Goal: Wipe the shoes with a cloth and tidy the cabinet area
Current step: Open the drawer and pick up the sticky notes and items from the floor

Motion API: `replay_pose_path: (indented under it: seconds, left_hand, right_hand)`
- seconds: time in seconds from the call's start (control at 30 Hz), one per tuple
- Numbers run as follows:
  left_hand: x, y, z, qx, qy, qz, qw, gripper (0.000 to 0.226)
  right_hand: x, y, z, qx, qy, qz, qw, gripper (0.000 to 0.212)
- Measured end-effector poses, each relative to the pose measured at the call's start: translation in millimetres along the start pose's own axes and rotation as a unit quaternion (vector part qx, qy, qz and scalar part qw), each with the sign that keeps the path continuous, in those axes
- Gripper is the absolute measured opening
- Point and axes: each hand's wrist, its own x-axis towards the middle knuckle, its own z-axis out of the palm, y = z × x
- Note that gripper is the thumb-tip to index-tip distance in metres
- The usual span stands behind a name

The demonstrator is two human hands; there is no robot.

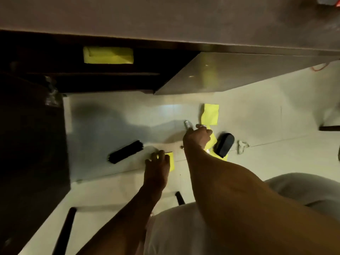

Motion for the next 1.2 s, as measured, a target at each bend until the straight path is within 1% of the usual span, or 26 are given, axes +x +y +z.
replay_pose_path:
  seconds: [0.03, 0.07, 0.13, 0.17, 0.2, 0.27, 0.3, 0.37, 0.43, 0.57, 0.63, 0.7, 0.77, 0.8, 0.87, 0.93, 0.97, 1.0, 1.03, 1.1, 1.17, 1.2]
  left_hand:
    - [-3.4, -7.5, 2.4, 0.014, 0.001, -0.012, 1.000, 0.049]
    - [8.5, 1.7, 11.4, 0.026, 0.015, 0.006, 1.000, 0.053]
    - [9.4, -3.5, 12.5, 0.041, 0.021, 0.012, 0.999, 0.061]
    - [10.2, -1.8, 9.4, 0.032, 0.016, 0.000, 0.999, 0.065]
    - [11.7, -2.5, 5.7, 0.036, 0.020, -0.006, 0.999, 0.072]
    - [17.1, 0.9, 4.1, 0.031, -0.001, -0.008, 0.999, 0.088]
    - [16.5, 1.9, 1.6, 0.027, -0.001, -0.017, 0.999, 0.088]
    - [22.8, 3.8, -7.1, 0.014, 0.014, -0.033, 0.999, 0.074]
    - [28.4, 3.3, -7.8, 0.015, 0.015, -0.025, 0.999, 0.057]
    - [29.6, 7.7, -12.4, 0.000, -0.014, -0.040, 0.999, 0.044]
    - [30.3, 8.2, -17.3, 0.006, -0.011, -0.037, 0.999, 0.038]
    - [28.9, 8.1, -26.1, -0.015, -0.011, -0.031, 0.999, 0.031]
    - [22.1, 10.0, -35.0, -0.051, 0.012, -0.040, 0.998, 0.021]
    - [18.2, 11.4, -39.6, -0.079, 0.018, -0.052, 0.995, 0.019]
    - [9.0, 12.4, -51.9, -0.162, 0.029, -0.090, 0.982, 0.026]
    - [0.6, 8.4, -68.8, -0.279, 0.023, -0.135, 0.950, 0.037]
    - [-2.5, 4.0, -79.4, -0.341, 0.014, -0.160, 0.926, 0.041]
    - [-3.5, -1.8, -86.2, -0.405, 0.012, -0.185, 0.895, 0.042]
    - [-8.3, -8.5, -97.7, -0.470, 0.017, -0.210, 0.857, 0.040]
    - [-19.7, -22.5, -120.5, -0.591, 0.035, -0.250, 0.766, 0.034]
    - [-33.5, -36.4, -144.7, -0.682, 0.054, -0.276, 0.675, 0.027]
    - [-43.2, -44.1, -156.6, -0.714, 0.070, -0.285, 0.636, 0.024]
  right_hand:
    - [2.5, -4.1, 1.8, -0.022, 0.009, -0.006, 1.000, 0.034]
    - [25.1, -1.3, -3.3, -0.049, 0.039, -0.002, 0.998, 0.034]
    - [43.5, -3.3, -11.0, -0.058, 0.069, -0.001, 0.996, 0.039]
    - [50.3, -2.2, -17.1, -0.059, 0.067, 0.009, 0.996, 0.044]
    - [56.1, -3.6, -17.5, -0.062, 0.068, 0.017, 0.996, 0.049]
    - [68.3, -5.2, -17.1, -0.077, 0.074, 0.032, 0.994, 0.060]
    - [70.2, -5.7, -17.1, -0.082, 0.072, 0.036, 0.993, 0.063]
    - [80.0, -9.4, -13.7, -0.089, 0.060, 0.040, 0.993, 0.068]
    - [85.9, -12.8, -8.0, -0.082, 0.048, 0.038, 0.995, 0.070]
    - [93.4, -15.6, -11.0, -0.070, 0.033, 0.046, 0.996, 0.072]
    - [94.7, -20.9, -16.1, -0.075, 0.035, 0.056, 0.995, 0.072]
    - [93.2, -29.2, -19.1, -0.065, 0.041, 0.048, 0.996, 0.064]
    - [86.0, -35.6, -20.4, -0.040, 0.048, 0.030, 0.998, 0.044]
    - [79.6, -39.9, -21.3, -0.023, 0.044, 0.018, 0.999, 0.036]
    - [61.8, -47.3, -25.5, 0.028, 0.020, -0.007, 0.999, 0.035]
    - [39.7, -54.2, -34.4, 0.074, -0.005, -0.008, 0.997, 0.040]
    - [28.6, -58.6, -38.5, 0.095, -0.013, 0.002, 0.995, 0.040]
    - [17.7, -62.4, -42.5, 0.112, -0.022, 0.013, 0.993, 0.041]
    - [3.6, -68.6, -48.9, 0.128, -0.040, 0.021, 0.991, 0.043]
    - [-26.4, -79.3, -58.0, 0.144, -0.087, 0.023, 0.985, 0.044]
    - [-59.9, -90.7, -62.9, 0.157, -0.132, -0.005, 0.979, 0.039]
    - [-78.1, -94.6, -63.8, 0.155, -0.157, -0.029, 0.975, 0.039]
